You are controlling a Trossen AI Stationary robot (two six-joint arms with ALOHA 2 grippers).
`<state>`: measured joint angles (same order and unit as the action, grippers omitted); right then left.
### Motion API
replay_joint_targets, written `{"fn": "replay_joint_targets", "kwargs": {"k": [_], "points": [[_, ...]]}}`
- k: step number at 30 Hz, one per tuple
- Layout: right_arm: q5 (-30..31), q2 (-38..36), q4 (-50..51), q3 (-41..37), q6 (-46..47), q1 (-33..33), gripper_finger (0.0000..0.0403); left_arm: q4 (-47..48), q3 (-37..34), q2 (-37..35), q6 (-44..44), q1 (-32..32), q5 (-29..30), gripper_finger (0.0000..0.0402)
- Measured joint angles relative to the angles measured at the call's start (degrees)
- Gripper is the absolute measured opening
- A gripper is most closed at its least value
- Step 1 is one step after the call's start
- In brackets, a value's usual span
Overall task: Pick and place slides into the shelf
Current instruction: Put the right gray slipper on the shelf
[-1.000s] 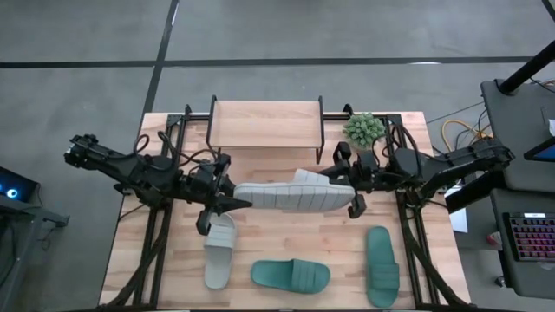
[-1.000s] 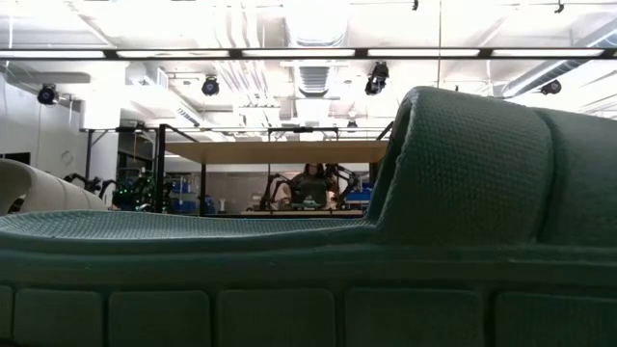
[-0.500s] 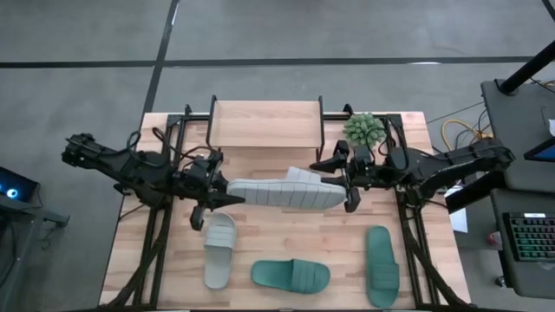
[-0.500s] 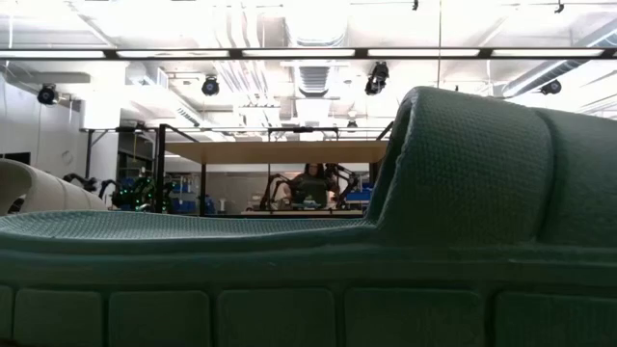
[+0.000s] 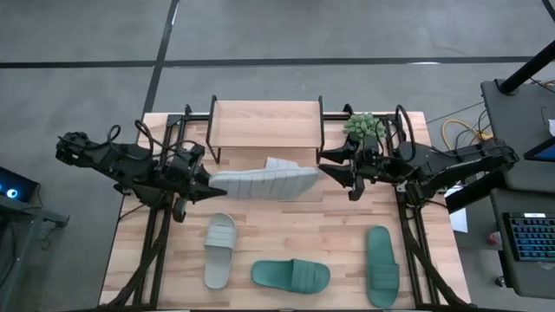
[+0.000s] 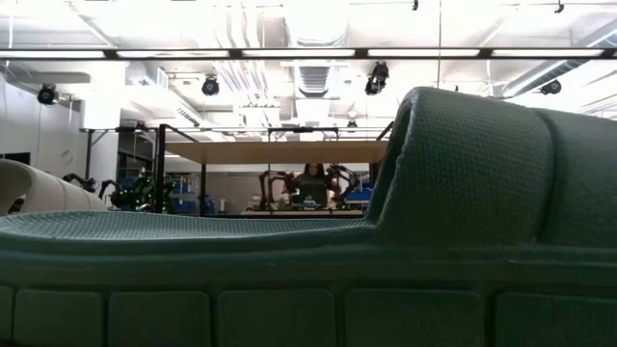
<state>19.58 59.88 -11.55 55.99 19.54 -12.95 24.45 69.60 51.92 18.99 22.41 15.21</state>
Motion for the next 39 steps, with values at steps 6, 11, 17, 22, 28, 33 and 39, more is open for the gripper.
{"fn": "replay_joint_targets", "kwargs": {"k": [6, 11, 17, 22, 28, 33, 39], "points": [[6.7, -0.3, 4.5, -0.1, 3.9, 0.0, 0.0194, 4.0, 0.0, -1.1, 0.3, 0.0, 3.0, 0.0037], [11.9, -0.2, 8.0, -0.1, 7.5, 0.0, 0.0194, 5.8, 0.0, -1.0, 0.3, 0.0, 5.0, 0.0037], [15.8, -0.2, 8.6, -0.1, 7.9, 0.0, 0.0194, 6.9, 0.0, -0.3, 0.3, 0.0, 7.1, 0.0037], [19.7, -0.2, 9.3, -0.1, 8.1, 0.0, 0.0194, 8.2, 0.2, 0.5, 0.4, 0.0, 8.9, 0.0037], [22.1, -0.2, 15.1, -0.2, 14.0, 0.0, 0.0188, 12.6, 2.9, 2.5, 2.1, 0.0, 10.7, 0.0037], [22.1, 0.0, 20.2, -0.2, 18.8, 0.0, 0.0182, 16.3, 5.4, 5.1, 2.8, 0.0, 10.9, 0.0037], [22.1, -0.1, 22.2, -0.2, 21.0, 0.0, 0.0176, 24.1, 10.5, 8.9, 3.1, 0.1, 13.0, 0.0037]]}}
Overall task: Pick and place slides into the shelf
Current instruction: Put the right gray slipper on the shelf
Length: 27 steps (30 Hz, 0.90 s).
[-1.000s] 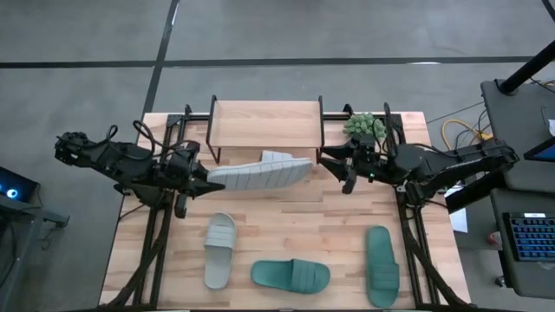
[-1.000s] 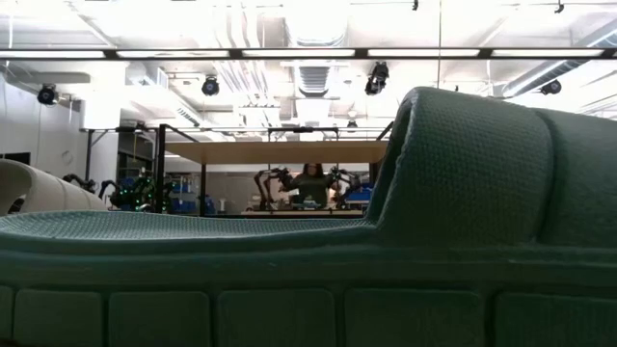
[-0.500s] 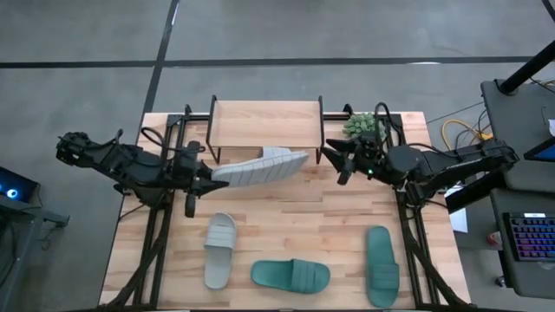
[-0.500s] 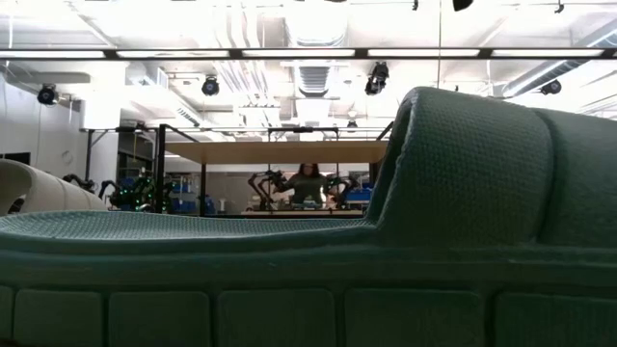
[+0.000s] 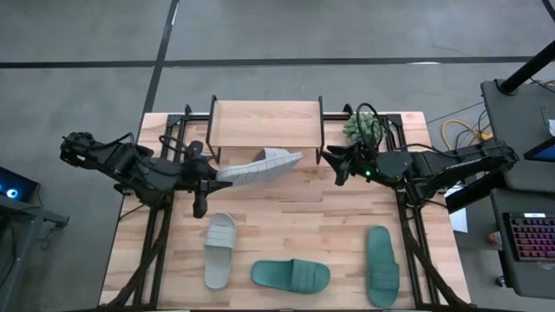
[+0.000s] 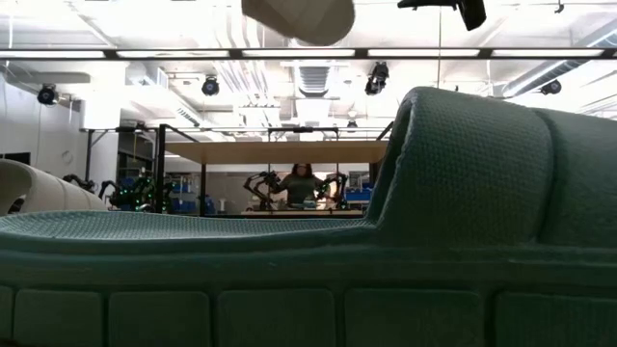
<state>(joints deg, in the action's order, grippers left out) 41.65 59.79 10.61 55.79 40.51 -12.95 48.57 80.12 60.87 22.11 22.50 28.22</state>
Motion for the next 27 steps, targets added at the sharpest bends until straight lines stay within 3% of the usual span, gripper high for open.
{"fn": "replay_joint_targets", "kwargs": {"k": [14, 27], "points": [[0.0, 0.0, 0.4, 0.0, -0.4, 0.0, 0.0172, 14.3, 10.1, 8.1, 0.0, 0.1, 8.4, 0.0037], [0.0, 0.0, 0.8, 0.0, -0.7, 0.0, 0.0169, 18.5, 11.1, 11.2, 0.0, 1.1, 16.0, 0.0037]]}}
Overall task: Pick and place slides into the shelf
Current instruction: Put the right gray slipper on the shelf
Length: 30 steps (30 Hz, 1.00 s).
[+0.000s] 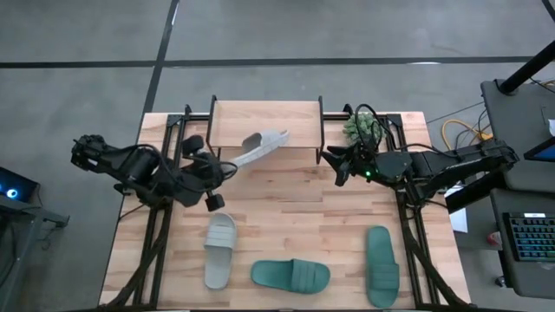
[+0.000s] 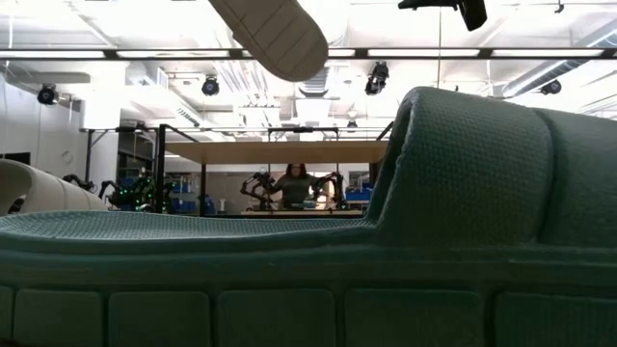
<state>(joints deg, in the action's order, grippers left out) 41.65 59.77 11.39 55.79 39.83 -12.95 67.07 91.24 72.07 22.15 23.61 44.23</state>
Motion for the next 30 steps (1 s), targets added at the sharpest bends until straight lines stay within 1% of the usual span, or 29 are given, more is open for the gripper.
{"fn": "replay_joint_targets", "kwargs": {"k": [3, 5, 13, 17, 26, 30], "points": [[0.0, 0.0, 0.0, 0.0, 0.0, 0.0, 0.0167, 0.0, 0.0, 0.0, -0.2, 0.2, 3.4, 0.0037], [0.0, 0.0, 0.0, 0.0, 0.0, 0.0, 0.0165, 0.5, 0.0, -0.1, -0.8, 0.2, 4.7, 0.0037], [-0.1, 0.0, -0.1, 0.0, 0.3, 0.0, 0.0166, 7.9, 0.0, 0.8, 0.0, 0.1, 5.7, 0.0037], [-1.4, 0.0, -0.4, 0.0, 0.2, 0.0, 0.0163, 10.2, 0.0, 1.8, 0.1, 0.1, 6.7, 0.0037], [-1.5, 0.0, -0.5, 0.0, 0.2, 0.0, 0.0162, 13.0, 0.0, 3.5, 0.0, 0.1, 11.3, 0.0037], [-1.5, 0.0, -0.5, 0.0, 0.2, 0.0, 0.0162, 14.0, 0.0, 3.6, 0.0, 0.1, 12.1, 0.0036]]}}
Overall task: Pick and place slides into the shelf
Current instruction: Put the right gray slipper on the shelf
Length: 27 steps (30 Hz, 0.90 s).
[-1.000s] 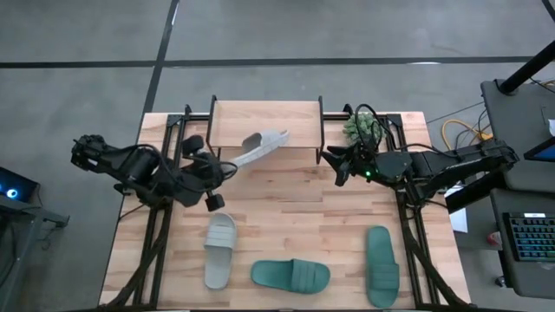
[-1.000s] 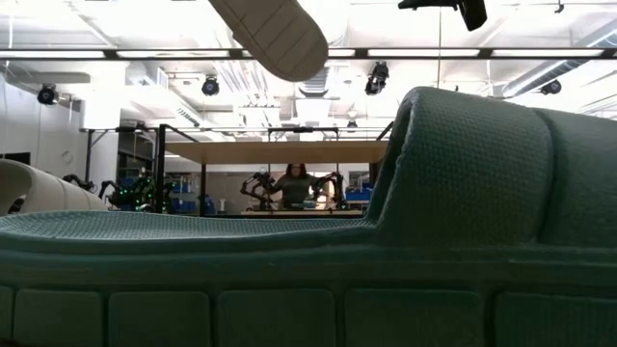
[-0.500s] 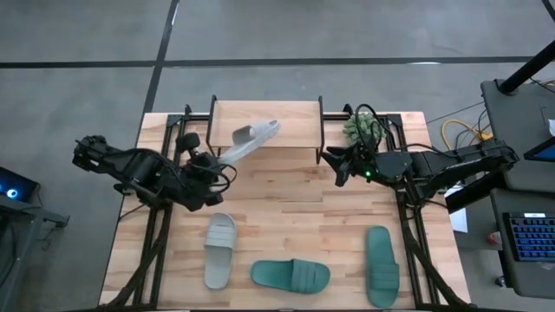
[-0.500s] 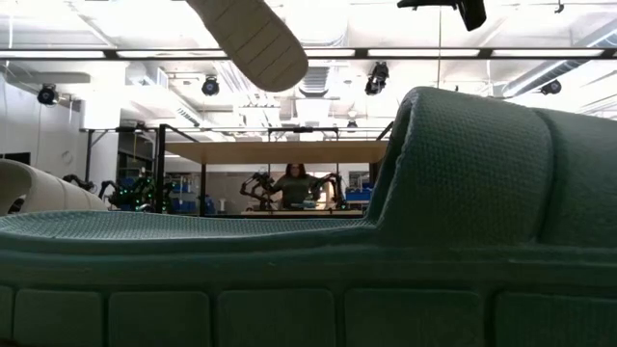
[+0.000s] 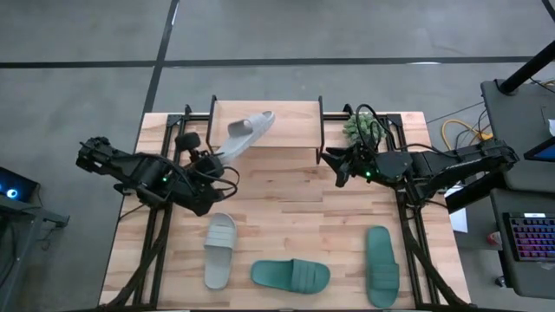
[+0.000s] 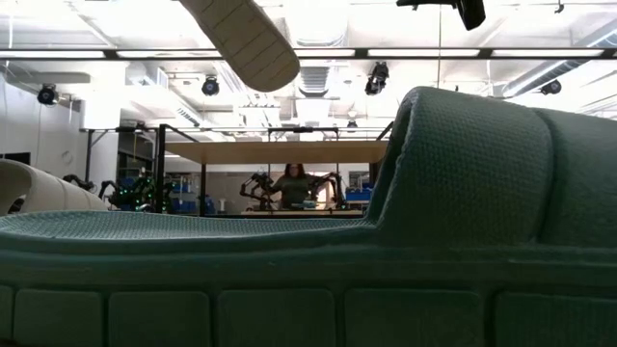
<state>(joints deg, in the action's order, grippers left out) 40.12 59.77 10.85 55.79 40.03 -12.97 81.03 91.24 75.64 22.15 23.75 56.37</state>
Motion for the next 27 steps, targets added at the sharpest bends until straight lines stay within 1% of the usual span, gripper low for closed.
{"fn": "replay_joint_targets", "kwargs": {"k": [5, 10, 14, 20, 23, 27], "points": [[0.0, 0.0, 0.0, 0.0, 0.0, 0.0, 0.0162, 2.3, 0.0, 0.1, 0.1, 0.0, 2.2, 0.0036], [0.0, 0.0, 0.0, 0.0, -0.2, 0.0, 0.0162, 2.7, -0.2, 0.6, 0.0, 0.0, 5.2, 0.0036], [0.0, 0.0, 0.0, 0.0, -0.2, 0.0, 0.0162, 5.4, -0.8, 2.4, 0.1, 0.0, 7.0, 0.0036], [0.0, 0.0, 0.0, 0.0, -0.1, 0.0, 0.0162, 7.4, -2.5, 6.2, 0.3, 0.0, 7.6, 0.0036], [0.0, 0.0, 0.0, 0.0, 0.0, 0.0, 0.0162, 9.1, -3.2, 8.2, 3.7, 0.0, 8.5, 0.0036], [0.0, 0.0, 0.0, 0.0, 0.0, 0.0, 0.0162, 9.0, -4.0, 9.8, 5.6, 0.0, 9.7, 0.0036]]}}
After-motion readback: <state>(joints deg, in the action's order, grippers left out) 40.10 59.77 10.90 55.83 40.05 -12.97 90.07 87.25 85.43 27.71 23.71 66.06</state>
